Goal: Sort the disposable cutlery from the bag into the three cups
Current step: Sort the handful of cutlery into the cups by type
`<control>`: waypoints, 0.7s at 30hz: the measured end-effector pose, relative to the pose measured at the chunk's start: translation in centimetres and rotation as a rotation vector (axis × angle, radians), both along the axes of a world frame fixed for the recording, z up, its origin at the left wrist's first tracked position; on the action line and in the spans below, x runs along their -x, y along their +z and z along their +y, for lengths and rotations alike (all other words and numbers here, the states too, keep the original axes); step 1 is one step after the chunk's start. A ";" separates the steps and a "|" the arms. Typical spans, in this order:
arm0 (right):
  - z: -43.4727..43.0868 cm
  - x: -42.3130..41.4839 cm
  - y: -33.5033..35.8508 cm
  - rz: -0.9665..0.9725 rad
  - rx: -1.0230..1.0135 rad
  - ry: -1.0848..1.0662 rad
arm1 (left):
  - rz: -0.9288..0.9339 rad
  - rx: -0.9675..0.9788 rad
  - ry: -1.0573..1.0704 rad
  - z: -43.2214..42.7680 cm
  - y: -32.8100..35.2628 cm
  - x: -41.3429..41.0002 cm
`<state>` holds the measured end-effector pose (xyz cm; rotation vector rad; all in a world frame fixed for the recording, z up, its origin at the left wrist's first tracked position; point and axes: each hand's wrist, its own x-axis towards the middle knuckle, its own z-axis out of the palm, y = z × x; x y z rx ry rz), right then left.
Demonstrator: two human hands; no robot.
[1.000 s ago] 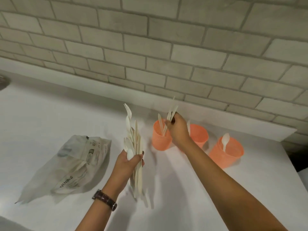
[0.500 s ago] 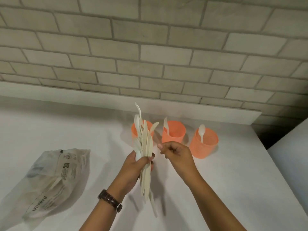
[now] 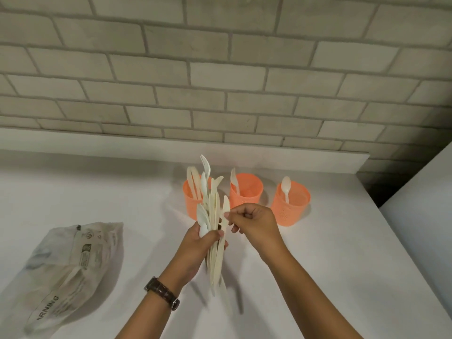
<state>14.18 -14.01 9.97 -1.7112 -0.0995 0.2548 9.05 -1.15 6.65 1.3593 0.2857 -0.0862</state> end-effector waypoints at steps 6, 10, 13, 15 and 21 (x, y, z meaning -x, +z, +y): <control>2.2 -2.7 2.2 -0.008 -0.090 -0.056 | 0.016 -0.049 0.129 3.1 -0.8 0.7; 4.1 -6.8 4.5 -0.230 -0.174 -0.148 | 0.050 0.068 0.176 4.8 -1.3 1.4; 6.1 -9.3 4.4 -0.378 -0.112 -0.170 | 0.038 0.181 0.137 5.4 -1.1 1.5; 7.3 -10.4 2.9 -0.364 -0.002 -0.125 | 0.024 0.229 0.095 5.6 -0.8 1.6; 6.4 -9.4 0.7 -0.291 0.110 -0.065 | -0.018 0.144 0.049 5.8 -0.4 1.4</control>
